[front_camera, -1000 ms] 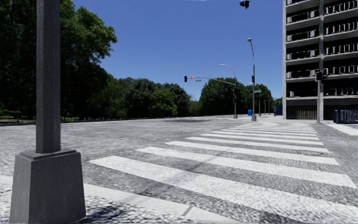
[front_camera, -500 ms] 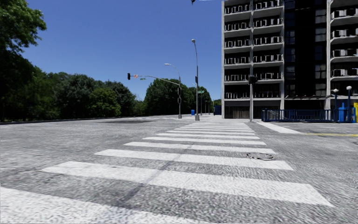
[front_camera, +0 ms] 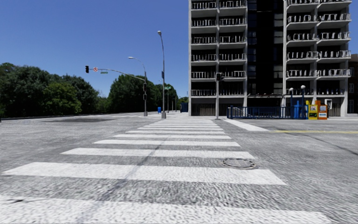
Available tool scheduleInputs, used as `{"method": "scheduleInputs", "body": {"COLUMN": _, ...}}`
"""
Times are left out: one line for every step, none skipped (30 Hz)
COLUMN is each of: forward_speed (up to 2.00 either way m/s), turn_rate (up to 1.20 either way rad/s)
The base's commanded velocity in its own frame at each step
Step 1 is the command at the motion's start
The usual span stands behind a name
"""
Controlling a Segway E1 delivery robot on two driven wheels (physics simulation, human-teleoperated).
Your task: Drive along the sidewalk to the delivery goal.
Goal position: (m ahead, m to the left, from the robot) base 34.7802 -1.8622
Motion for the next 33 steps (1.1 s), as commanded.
{"method": "scheduleInputs", "body": {"forward_speed": 1.68, "turn_rate": 0.0}}
{"method": "scheduleInputs", "body": {"forward_speed": 1.68, "turn_rate": 0.0}}
{"method": "scheduleInputs", "body": {"forward_speed": 1.68, "turn_rate": 0.0}}
{"method": "scheduleInputs", "body": {"forward_speed": 1.68, "turn_rate": 0.0}}
{"method": "scheduleInputs", "body": {"forward_speed": 1.68, "turn_rate": 0.0}}
{"method": "scheduleInputs", "body": {"forward_speed": 1.68, "turn_rate": 0.0}}
{"method": "scheduleInputs", "body": {"forward_speed": 1.68, "turn_rate": 0.0}}
{"method": "scheduleInputs", "body": {"forward_speed": 1.68, "turn_rate": 0.0}}
{"method": "scheduleInputs", "body": {"forward_speed": 1.68, "turn_rate": 0.0}}
{"method": "scheduleInputs", "body": {"forward_speed": 1.68, "turn_rate": 0.0}}
{"method": "scheduleInputs", "body": {"forward_speed": 1.68, "turn_rate": 0.0}}
{"method": "scheduleInputs", "body": {"forward_speed": 1.68, "turn_rate": 0.0}}
{"method": "scheduleInputs", "body": {"forward_speed": 1.68, "turn_rate": 0.0}}
{"method": "scheduleInputs", "body": {"forward_speed": 1.68, "turn_rate": 0.0}}
{"method": "scheduleInputs", "body": {"forward_speed": 1.68, "turn_rate": 0.0}}
{"method": "scheduleInputs", "body": {"forward_speed": 1.68, "turn_rate": 0.0}}
{"method": "scheduleInputs", "body": {"forward_speed": 1.68, "turn_rate": 0.0}}
{"method": "scheduleInputs", "body": {"forward_speed": 1.68, "turn_rate": 0.0}}
{"method": "scheduleInputs", "body": {"forward_speed": 1.68, "turn_rate": 0.0}}
{"method": "scheduleInputs", "body": {"forward_speed": 1.68, "turn_rate": 0.0}}
{"method": "scheduleInputs", "body": {"forward_speed": 1.68, "turn_rate": 0.0}}
{"method": "scheduleInputs", "body": {"forward_speed": 1.68, "turn_rate": 0.0}}
{"method": "scheduleInputs", "body": {"forward_speed": 1.68, "turn_rate": 0.0}}
{"method": "scheduleInputs", "body": {"forward_speed": 1.68, "turn_rate": 0.0}}
{"method": "scheduleInputs", "body": {"forward_speed": 1.68, "turn_rate": 0.0}}
{"method": "scheduleInputs", "body": {"forward_speed": 1.68, "turn_rate": 0.0}}
{"method": "scheduleInputs", "body": {"forward_speed": 1.68, "turn_rate": 0.0}}
{"method": "scheduleInputs", "body": {"forward_speed": 1.68, "turn_rate": 0.0}}
{"method": "scheduleInputs", "body": {"forward_speed": 1.68, "turn_rate": 0.0}}
{"method": "scheduleInputs", "body": {"forward_speed": 2.0, "turn_rate": 0.0}}
{"method": "scheduleInputs", "body": {"forward_speed": 2.0, "turn_rate": 0.0}}
{"method": "scheduleInputs", "body": {"forward_speed": 2.0, "turn_rate": 0.0}}
{"method": "scheduleInputs", "body": {"forward_speed": 2.0, "turn_rate": 0.0}}
